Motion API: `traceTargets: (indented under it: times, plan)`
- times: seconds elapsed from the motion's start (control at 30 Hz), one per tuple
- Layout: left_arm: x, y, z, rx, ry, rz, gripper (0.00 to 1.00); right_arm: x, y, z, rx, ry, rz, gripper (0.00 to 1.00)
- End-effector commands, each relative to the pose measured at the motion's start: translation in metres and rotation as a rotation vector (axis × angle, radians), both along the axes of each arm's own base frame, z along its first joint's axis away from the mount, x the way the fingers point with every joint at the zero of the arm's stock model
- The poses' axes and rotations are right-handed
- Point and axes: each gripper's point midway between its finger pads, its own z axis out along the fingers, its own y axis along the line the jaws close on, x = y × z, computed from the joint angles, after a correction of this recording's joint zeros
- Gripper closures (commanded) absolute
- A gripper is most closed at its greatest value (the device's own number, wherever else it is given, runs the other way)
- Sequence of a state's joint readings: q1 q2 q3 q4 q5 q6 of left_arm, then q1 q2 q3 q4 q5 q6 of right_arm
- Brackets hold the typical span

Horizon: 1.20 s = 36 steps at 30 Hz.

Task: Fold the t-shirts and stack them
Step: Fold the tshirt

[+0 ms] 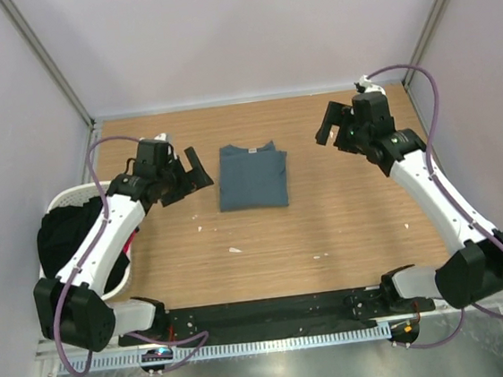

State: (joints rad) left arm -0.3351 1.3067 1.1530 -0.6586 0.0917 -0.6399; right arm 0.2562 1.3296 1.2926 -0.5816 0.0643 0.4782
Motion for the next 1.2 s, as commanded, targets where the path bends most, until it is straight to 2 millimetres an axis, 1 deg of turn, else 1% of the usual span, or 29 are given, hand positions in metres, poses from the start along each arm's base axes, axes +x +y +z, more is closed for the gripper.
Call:
traceTargets:
  times: [0.0, 0.13, 0.17, 0.23, 0.27, 0.3, 0.33, 0.37, 0.4, 0.43, 0.47, 0.5, 0.53, 0.57, 0.6, 0.63, 0.7, 0.77, 0.8, 0.87, 0.9, 0.93, 0.97, 1.0, 1.03, 1.07, 1.1, 1.13, 1.17]
  plan:
    - [-0.007, 0.007, 0.004, -0.047, -0.032, 0.016, 0.00, -0.002, -0.024, 0.009, -0.013, -0.109, -0.144, 0.00]
    - [-0.007, 0.004, -0.008, -0.067, -0.023, 0.008, 0.00, -0.012, -0.034, -0.011, -0.032, -0.062, -0.191, 0.00]
    - [-0.001, 0.001, -0.008, -0.079, -0.038, 0.002, 0.00, -0.014, -0.034, -0.017, -0.038, -0.044, -0.190, 0.00]
    - [0.004, -0.005, -0.019, -0.099, -0.021, -0.008, 0.00, -0.015, -0.032, -0.026, -0.037, -0.016, -0.185, 0.00]
    - [0.013, -0.009, -0.018, -0.117, -0.049, -0.009, 0.00, -0.015, -0.031, -0.029, -0.029, -0.006, -0.185, 0.00]
    - [0.019, -0.013, -0.027, -0.126, -0.033, -0.016, 0.00, -0.015, -0.030, -0.032, -0.028, 0.003, -0.181, 0.00]
    - [0.025, -0.018, -0.029, -0.139, -0.040, -0.024, 0.00, -0.015, -0.026, -0.035, -0.016, 0.015, -0.164, 0.00]
    - [0.037, -0.023, -0.024, -0.166, -0.077, -0.024, 0.00, -0.016, -0.024, -0.038, -0.006, 0.026, -0.163, 0.00]
    - [0.043, -0.027, -0.028, -0.175, -0.073, -0.027, 0.02, -0.016, -0.022, -0.041, -0.001, 0.034, -0.157, 0.00]
    - [0.049, -0.033, -0.040, -0.181, -0.046, -0.040, 0.03, -0.016, -0.021, -0.041, 0.008, 0.033, -0.150, 0.00]
    - [0.061, -0.038, -0.038, -0.196, -0.065, -0.043, 0.05, -0.017, -0.020, -0.046, 0.010, 0.044, -0.150, 0.00]
    - [0.068, -0.041, -0.039, -0.198, -0.065, -0.048, 0.11, -0.018, -0.018, -0.047, 0.021, 0.047, -0.146, 0.00]
    - [0.075, -0.042, -0.058, -0.177, -0.027, -0.043, 0.13, -0.017, -0.017, -0.049, 0.025, 0.046, -0.140, 0.00]
    - [0.085, -0.043, -0.053, -0.167, -0.044, -0.036, 0.15, -0.019, -0.014, -0.053, 0.033, 0.059, -0.129, 0.00]
    - [0.090, -0.042, -0.057, -0.150, -0.043, -0.029, 0.15, -0.020, -0.013, -0.055, 0.038, 0.065, -0.130, 0.00]
    - [0.097, -0.038, -0.070, -0.113, -0.030, -0.007, 0.16, -0.020, -0.012, -0.056, 0.045, 0.064, -0.127, 0.00]
    - [0.109, -0.042, -0.064, -0.105, -0.056, -0.021, 0.21, -0.023, -0.011, -0.059, 0.059, 0.072, -0.127, 0.00]
    - [0.114, -0.049, -0.060, -0.120, -0.059, -0.045, 0.23, -0.025, -0.011, -0.063, 0.060, 0.080, -0.128, 0.00]
    - [0.121, -0.055, -0.047, -0.116, -0.093, -0.060, 0.24, -0.027, -0.011, -0.064, 0.062, 0.080, -0.130, 0.00]
    - [0.124, -0.056, -0.037, -0.065, -0.116, -0.055, 0.24, -0.028, -0.013, -0.066, 0.059, 0.080, -0.135, 0.00]
    - [0.126, -0.070, -0.020, -0.036, -0.164, -0.091, 0.23, -0.027, -0.015, -0.064, 0.055, 0.072, -0.143, 0.00]
    - [0.119, -0.074, -0.022, 0.007, -0.147, -0.108, 0.22, -0.028, -0.016, -0.063, 0.050, 0.069, -0.147, 0.00]
    - [0.115, -0.088, -0.024, 0.067, -0.156, -0.129, 0.17, -0.027, -0.018, -0.062, 0.043, 0.063, -0.156, 0.00]
    - [0.119, -0.094, -0.013, 0.104, -0.179, -0.127, 0.15, -0.028, -0.019, -0.062, 0.036, 0.063, -0.159, 0.00]
    - [0.110, -0.098, -0.020, 0.169, -0.148, -0.155, 0.13, -0.027, -0.021, -0.059, 0.026, 0.058, -0.158, 0.00]
    - [0.111, -0.100, -0.036, 0.237, -0.120, -0.149, 0.11, -0.026, -0.022, -0.057, 0.020, 0.056, -0.161, 0.00]
    - [0.098, -0.111, -0.045, 0.282, -0.087, -0.182, 0.10, -0.026, -0.026, -0.059, -0.002, 0.065, -0.178, 0.00]
    - [0.100, -0.120, -0.038, 0.291, -0.097, -0.189, 0.09, -0.025, -0.028, -0.053, -0.009, 0.058, -0.183, 0.00]
    - [0.098, -0.125, -0.046, 0.308, -0.074, -0.194, 0.09, -0.025, -0.030, -0.052, -0.023, 0.060, -0.187, 0.00]
